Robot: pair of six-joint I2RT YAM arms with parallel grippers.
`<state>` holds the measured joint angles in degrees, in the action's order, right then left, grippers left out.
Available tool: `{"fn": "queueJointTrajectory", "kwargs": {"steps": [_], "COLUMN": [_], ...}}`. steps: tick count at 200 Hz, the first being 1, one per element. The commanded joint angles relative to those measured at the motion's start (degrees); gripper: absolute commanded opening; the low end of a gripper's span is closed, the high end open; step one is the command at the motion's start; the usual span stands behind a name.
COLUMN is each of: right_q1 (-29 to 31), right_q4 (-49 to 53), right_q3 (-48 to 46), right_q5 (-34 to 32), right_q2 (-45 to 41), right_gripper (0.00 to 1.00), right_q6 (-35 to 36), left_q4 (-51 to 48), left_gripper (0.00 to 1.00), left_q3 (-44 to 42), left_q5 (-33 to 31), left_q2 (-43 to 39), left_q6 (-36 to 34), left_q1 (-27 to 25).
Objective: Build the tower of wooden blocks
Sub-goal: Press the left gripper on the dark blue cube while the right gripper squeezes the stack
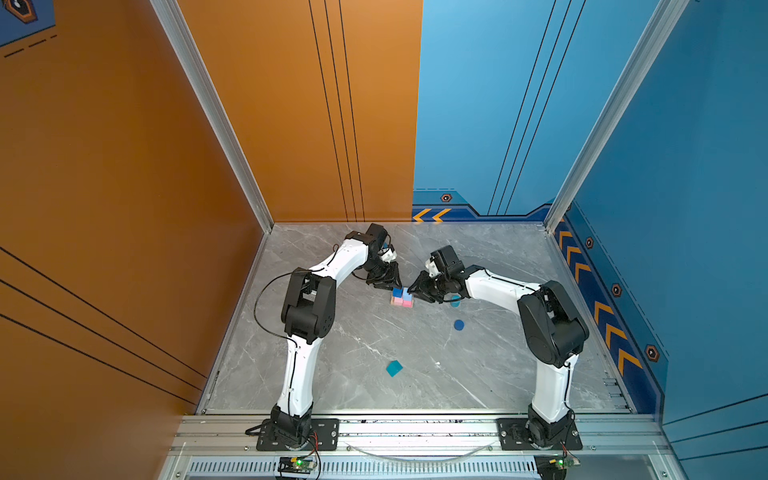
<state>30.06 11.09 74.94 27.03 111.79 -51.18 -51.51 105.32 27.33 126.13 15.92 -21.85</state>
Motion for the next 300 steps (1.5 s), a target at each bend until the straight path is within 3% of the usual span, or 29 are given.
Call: {"fn": "queueJointTrajectory", "kwargs": {"steps": [1,300], "right_q1": [0.3,0.6], "right_q4": [-1.0,-1.3], "right_q3": [1.2,1.7], "right_q5": [0.5,0.7], "right_q2": [0.8,1.5], "right_gripper": [0.29,0.28], "right_q6": [-0.4,-0.7], "left_q4": [-0.8,-0.7], "left_gripper": [0.35,0.36], "left_q3": [-1.3,-3.4], "left_q5": [0.7,0.2], "left_q2": [-1.1,-3.4], "left_q6": [-0.2,0.2], "left_q1": [-0.7,-1.1]}}
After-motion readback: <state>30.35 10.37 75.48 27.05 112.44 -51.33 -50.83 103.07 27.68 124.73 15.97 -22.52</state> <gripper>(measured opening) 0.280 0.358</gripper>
